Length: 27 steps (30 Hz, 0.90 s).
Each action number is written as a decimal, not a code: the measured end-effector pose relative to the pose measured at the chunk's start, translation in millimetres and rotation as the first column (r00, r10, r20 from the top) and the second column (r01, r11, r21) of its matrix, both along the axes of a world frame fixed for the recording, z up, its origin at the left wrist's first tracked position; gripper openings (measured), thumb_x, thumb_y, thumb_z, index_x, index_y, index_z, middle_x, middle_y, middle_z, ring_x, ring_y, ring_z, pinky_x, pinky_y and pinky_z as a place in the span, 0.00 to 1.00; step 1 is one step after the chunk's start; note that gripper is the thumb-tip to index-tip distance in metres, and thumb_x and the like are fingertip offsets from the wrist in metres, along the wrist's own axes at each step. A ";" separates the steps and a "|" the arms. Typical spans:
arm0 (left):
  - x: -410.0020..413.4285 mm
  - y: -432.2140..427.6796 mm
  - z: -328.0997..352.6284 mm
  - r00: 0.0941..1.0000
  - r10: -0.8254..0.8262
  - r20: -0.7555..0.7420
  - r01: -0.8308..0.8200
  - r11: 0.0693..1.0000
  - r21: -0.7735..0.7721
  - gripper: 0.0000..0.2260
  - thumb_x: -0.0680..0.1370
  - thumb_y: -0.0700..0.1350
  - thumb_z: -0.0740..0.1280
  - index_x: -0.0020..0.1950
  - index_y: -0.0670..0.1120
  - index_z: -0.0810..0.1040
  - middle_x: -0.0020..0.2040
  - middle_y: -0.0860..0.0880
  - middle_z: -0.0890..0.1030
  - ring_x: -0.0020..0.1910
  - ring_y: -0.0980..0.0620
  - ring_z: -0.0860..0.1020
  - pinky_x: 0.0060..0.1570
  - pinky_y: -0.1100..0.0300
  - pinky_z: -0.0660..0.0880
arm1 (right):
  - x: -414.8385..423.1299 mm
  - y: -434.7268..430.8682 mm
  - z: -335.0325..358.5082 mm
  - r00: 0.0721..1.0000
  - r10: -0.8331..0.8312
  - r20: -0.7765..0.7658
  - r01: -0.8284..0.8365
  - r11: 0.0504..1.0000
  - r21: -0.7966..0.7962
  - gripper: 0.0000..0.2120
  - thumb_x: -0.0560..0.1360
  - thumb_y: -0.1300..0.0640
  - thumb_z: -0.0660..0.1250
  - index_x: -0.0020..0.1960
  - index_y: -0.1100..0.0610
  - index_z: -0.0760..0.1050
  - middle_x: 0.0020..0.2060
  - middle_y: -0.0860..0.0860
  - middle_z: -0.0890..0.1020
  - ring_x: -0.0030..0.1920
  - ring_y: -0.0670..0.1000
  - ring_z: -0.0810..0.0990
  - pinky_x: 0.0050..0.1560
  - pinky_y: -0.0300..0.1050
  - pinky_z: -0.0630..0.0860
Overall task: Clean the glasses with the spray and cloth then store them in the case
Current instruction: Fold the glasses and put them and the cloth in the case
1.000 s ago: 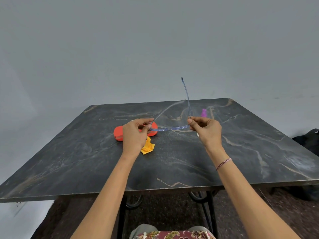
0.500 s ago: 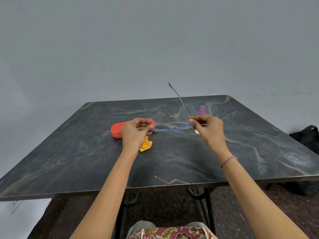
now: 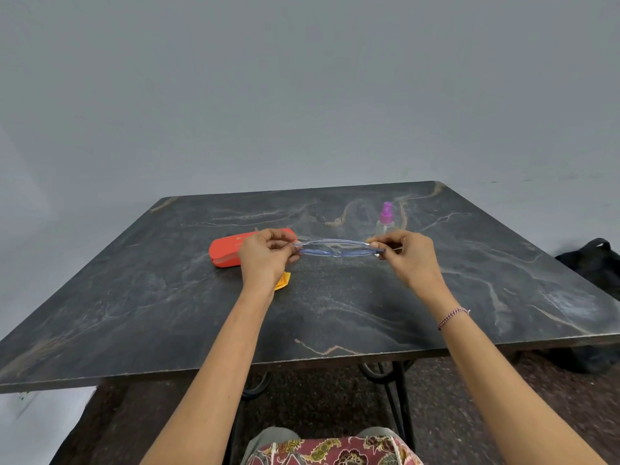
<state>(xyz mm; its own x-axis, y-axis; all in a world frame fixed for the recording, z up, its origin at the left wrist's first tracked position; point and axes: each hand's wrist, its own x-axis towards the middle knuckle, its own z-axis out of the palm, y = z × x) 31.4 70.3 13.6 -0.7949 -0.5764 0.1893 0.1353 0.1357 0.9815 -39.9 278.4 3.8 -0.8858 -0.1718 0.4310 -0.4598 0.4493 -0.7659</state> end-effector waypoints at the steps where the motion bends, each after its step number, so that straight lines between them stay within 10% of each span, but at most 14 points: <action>1: -0.8 0.5 -1.1 1.000 -0.003 0.009 0.003 1.000 -0.005 0.09 0.70 0.30 0.71 0.37 0.44 0.78 0.34 0.44 0.81 0.31 0.54 0.82 0.33 0.67 0.79 | -1.0 1.9 0.3 1.000 0.006 0.024 -0.006 1.000 -0.019 0.05 0.73 0.62 0.70 0.48 0.59 0.83 0.36 0.49 0.82 0.35 0.47 0.80 0.40 0.25 0.74; 9: -11.4 7.1 -11.8 0.982 -0.009 0.188 0.046 0.980 -0.192 0.05 0.70 0.34 0.73 0.39 0.43 0.83 0.32 0.48 0.82 0.32 0.54 0.81 0.38 0.62 0.79 | -10.9 18.5 -3.3 0.939 0.084 0.334 0.041 0.935 -0.352 0.05 0.69 0.67 0.72 0.38 0.58 0.82 0.39 0.52 0.84 0.33 0.43 0.82 0.40 0.31 0.79; 27: -33.9 31.8 -12.8 0.867 0.006 0.499 0.243 0.868 -0.432 0.07 0.72 0.38 0.73 0.47 0.38 0.83 0.42 0.40 0.84 0.38 0.50 0.82 0.50 0.55 0.79 | -31.2 31.0 -10.1 0.849 -0.089 0.520 0.090 0.996 0.022 0.04 0.69 0.67 0.73 0.44 0.67 0.81 0.37 0.56 0.82 0.21 0.39 0.77 0.29 0.27 0.75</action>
<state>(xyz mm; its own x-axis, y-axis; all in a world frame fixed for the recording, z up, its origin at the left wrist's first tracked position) -2.5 102.1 0.8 -0.9113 -0.4117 -0.0049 -0.2775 0.6053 0.7461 -71.0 309.4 -6.2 -0.9921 -0.0803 -0.0967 0.0484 0.4666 -0.8831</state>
